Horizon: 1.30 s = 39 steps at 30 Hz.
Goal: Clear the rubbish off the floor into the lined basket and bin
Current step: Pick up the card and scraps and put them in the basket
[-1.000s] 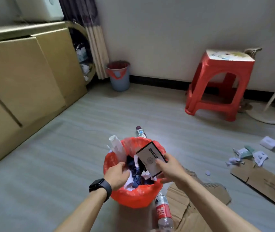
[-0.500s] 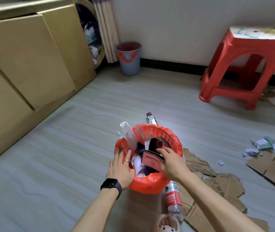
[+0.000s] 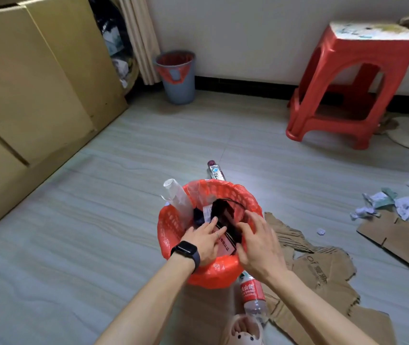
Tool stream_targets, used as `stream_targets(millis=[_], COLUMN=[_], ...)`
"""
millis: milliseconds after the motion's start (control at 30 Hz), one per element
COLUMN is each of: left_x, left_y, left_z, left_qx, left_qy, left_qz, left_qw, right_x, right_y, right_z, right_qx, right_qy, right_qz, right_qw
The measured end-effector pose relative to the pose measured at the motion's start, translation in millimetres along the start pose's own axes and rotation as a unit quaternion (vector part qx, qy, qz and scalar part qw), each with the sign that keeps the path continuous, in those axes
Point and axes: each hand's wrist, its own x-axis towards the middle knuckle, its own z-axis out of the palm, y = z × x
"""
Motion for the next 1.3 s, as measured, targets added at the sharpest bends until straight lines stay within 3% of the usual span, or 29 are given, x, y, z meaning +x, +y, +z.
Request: stream_targets(millis=[100,233,533,667,900,1067,1300], left_x=[19.4,26.5,-1.8,-38.7,-75.5,-73.5,-45.7], left_y=[5.1,5.5,-10.6,-13.6,38.2,94.0,174.4], left_z=[10.7,29.3,-11.4,-44.9,-100.6,-132.6,-156.7], left_qx=[0.021,0.035,-0.067,-0.083,-0.121,-0.113,-0.078], left_qy=[-0.049,-0.145,-0.089,-0.016,0.095,0.118,0.097], left_qz=[-0.022,-0.056,-0.062,-0.071,0.008,0.073,0.136], left_qw=[0.998,0.987,0.992,0.994,0.988,0.984,0.983], right_x=[-6.0,-3.6,6.1,-8.0,-53.2,-93.5,-165.2], right_y=[10.7,14.7,8.9,5.6,37.6,99.4,172.6], right_z=[9.1,22.5,1.4,-31.3,-111.2,-190.5,-243.9], right_qx=[0.063,0.064,0.045,0.044,-0.045,-0.099,-0.043], right_qy=[-0.046,-0.085,-0.147,-0.123,-0.129,-0.116,-0.037], right_qz=[0.070,0.084,0.085,0.071,0.056,0.129,0.225], right_qw=[0.994,0.991,0.985,0.989,0.989,0.980,0.973])
